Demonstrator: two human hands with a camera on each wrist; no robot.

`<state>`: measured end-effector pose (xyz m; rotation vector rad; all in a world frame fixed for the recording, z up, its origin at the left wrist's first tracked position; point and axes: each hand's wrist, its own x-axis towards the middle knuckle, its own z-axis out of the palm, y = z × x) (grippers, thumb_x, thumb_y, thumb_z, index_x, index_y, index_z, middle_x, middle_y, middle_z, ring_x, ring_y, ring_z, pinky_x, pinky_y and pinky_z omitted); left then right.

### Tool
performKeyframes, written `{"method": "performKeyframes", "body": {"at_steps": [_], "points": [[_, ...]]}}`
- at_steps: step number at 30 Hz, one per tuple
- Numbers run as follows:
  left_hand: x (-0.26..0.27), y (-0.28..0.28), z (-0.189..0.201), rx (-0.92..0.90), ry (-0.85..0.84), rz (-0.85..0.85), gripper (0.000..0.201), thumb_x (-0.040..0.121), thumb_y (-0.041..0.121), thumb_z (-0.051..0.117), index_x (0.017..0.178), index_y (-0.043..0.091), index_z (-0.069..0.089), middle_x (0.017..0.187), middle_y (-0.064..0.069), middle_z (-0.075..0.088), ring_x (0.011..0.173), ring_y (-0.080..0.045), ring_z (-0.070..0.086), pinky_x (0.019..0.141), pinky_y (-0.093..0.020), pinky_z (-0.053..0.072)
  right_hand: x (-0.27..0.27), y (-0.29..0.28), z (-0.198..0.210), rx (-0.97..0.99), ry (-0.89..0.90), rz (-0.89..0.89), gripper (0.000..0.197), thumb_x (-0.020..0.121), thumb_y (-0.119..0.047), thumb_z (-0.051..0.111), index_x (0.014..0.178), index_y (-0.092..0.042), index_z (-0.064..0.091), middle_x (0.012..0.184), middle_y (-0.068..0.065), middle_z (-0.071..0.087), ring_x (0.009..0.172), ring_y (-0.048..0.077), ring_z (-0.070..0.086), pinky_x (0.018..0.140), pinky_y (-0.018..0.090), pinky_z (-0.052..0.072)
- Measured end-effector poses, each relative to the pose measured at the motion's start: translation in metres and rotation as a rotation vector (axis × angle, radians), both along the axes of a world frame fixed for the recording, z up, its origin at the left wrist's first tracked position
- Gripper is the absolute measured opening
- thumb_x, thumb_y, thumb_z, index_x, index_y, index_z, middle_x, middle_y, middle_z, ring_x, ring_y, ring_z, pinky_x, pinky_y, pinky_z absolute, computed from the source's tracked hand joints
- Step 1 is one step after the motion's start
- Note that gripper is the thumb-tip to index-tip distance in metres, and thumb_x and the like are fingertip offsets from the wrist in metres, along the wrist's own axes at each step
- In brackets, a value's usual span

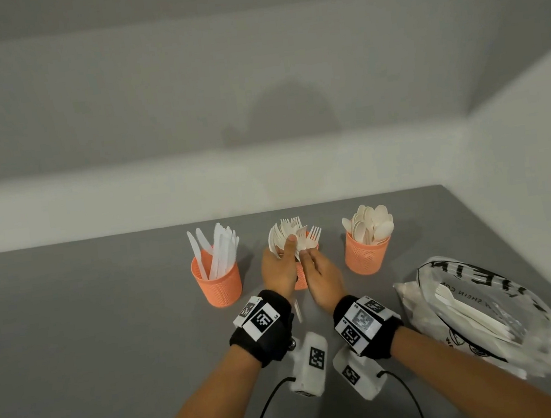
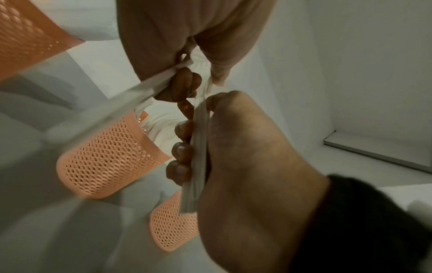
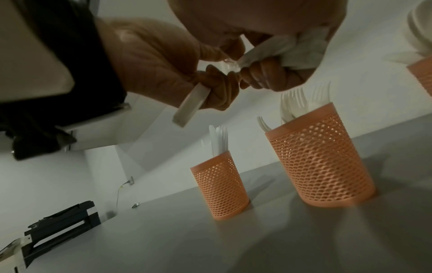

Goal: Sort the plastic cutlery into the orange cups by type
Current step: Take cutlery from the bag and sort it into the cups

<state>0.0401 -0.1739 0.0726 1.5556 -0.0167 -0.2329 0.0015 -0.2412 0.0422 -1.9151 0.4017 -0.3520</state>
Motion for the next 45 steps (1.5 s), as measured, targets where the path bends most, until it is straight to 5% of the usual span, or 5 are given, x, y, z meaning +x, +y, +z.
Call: {"method": "performKeyframes", "body": {"at_steps": [9, 15, 23, 33, 45], "points": [[0.007, 0.003, 0.002, 0.000, -0.050, 0.125, 0.035, 0.096, 0.026, 0.042, 0.102, -0.007, 0.050, 0.086, -0.017, 0.060, 0.080, -0.030, 0.061, 0.074, -0.039, 0.048, 0.005, -0.002, -0.001, 0.045, 0.040, 0.007, 0.034, 0.101, -0.027, 0.029, 0.092, -0.015, 0.059, 0.090, 0.002, 0.060, 0.086, 0.019, 0.056, 0.080, 0.032, 0.043], [0.021, 0.021, 0.013, -0.214, 0.147, 0.173, 0.019, 0.091, 0.018, 0.031, 0.076, 0.014, 0.042, 0.049, 0.000, 0.040, 0.044, -0.014, 0.041, 0.052, -0.028, 0.037, 0.002, -0.016, 0.001, 0.587, 0.126, 0.118, 0.037, 0.098, -0.027, 0.023, 0.081, -0.014, 0.052, 0.048, -0.005, 0.036, 0.030, 0.004, 0.026, 0.033, 0.016, 0.020], [0.012, 0.011, 0.014, 0.176, -0.027, -0.222, 0.029, 0.082, 0.029, 0.068, 0.062, 0.012, 0.056, 0.043, 0.002, 0.049, 0.033, -0.005, 0.041, 0.036, -0.015, 0.030, -0.006, -0.016, 0.015, 0.480, 0.157, 0.253, 0.032, 0.091, -0.006, 0.025, 0.074, -0.011, 0.051, 0.058, 0.004, 0.046, 0.048, 0.012, 0.044, 0.047, 0.020, 0.040], [0.000, -0.016, 0.016, 0.187, -0.248, -0.435, 0.023, 0.091, 0.018, 0.057, 0.069, 0.012, 0.055, 0.035, 0.007, 0.050, 0.029, -0.001, 0.046, 0.035, -0.009, 0.033, -0.006, -0.053, 0.031, 0.379, 0.085, 0.308, 0.031, 0.077, 0.014, 0.032, 0.080, -0.009, 0.053, 0.063, 0.010, 0.051, 0.055, 0.014, 0.051, 0.056, 0.025, 0.041], [0.062, -0.013, 0.022, -0.205, -0.253, 0.182, 0.038, 0.100, 0.027, 0.034, 0.065, 0.016, 0.045, 0.037, 0.010, 0.043, 0.034, -0.001, 0.040, 0.039, -0.015, 0.038, 0.004, -0.140, 0.066, 0.528, -0.339, -0.321, 0.035, 0.081, 0.015, 0.026, 0.080, -0.016, 0.043, 0.066, 0.003, 0.044, 0.057, 0.011, 0.048, 0.058, 0.019, 0.046]]}}
